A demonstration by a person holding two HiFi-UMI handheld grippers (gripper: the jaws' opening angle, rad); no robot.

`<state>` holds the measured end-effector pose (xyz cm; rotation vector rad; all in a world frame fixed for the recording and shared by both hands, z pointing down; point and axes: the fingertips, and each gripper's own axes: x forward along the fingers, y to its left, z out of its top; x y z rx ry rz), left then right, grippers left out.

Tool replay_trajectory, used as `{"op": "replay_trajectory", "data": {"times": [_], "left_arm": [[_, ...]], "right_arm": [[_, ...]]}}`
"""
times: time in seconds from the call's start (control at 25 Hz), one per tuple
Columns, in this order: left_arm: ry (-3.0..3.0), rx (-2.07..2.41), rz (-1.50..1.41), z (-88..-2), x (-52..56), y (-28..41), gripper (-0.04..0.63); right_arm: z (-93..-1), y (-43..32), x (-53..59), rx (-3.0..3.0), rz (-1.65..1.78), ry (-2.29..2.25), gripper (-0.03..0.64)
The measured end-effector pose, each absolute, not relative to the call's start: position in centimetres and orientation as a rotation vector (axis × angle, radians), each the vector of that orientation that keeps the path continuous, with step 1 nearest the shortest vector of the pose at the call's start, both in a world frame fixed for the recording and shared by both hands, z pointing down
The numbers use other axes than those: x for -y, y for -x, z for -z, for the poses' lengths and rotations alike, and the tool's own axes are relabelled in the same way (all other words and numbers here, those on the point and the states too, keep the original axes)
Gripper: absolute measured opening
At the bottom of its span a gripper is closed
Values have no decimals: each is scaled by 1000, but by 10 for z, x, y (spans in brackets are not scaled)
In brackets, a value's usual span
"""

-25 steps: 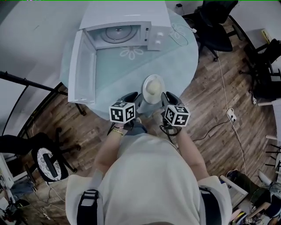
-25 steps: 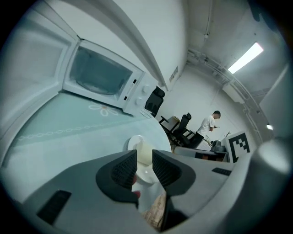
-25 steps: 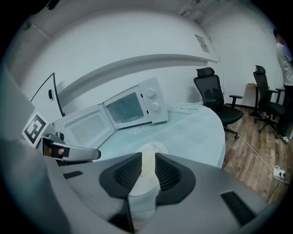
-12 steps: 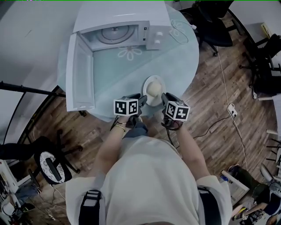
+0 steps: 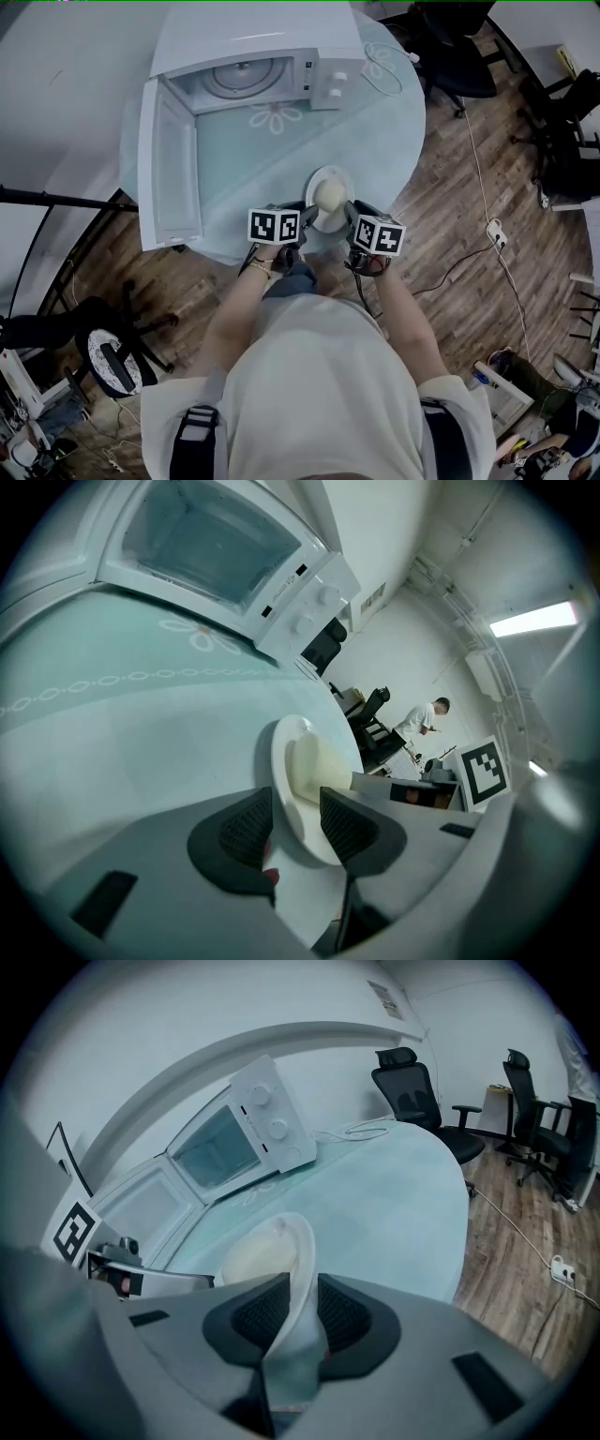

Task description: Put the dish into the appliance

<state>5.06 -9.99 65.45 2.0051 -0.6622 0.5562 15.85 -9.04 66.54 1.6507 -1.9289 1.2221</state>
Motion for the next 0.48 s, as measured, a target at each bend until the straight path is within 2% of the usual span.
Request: {"op": "replay_trajectory", "data": {"times": [0.16,0.32,0.48], "left_arm": [[-1996,685,-578,-656,103,-51,138],[-1989,710,-587,-659,105,-47,74],[-1996,712,-604,-660,102,-48,74]], "right_arm": [[-664,-156,92,1936,-1204,-1638,88],[-664,-156,93,1935,-1217,-1655,81],[-663,-158,93,1924,-1207,-1667,78]]}}
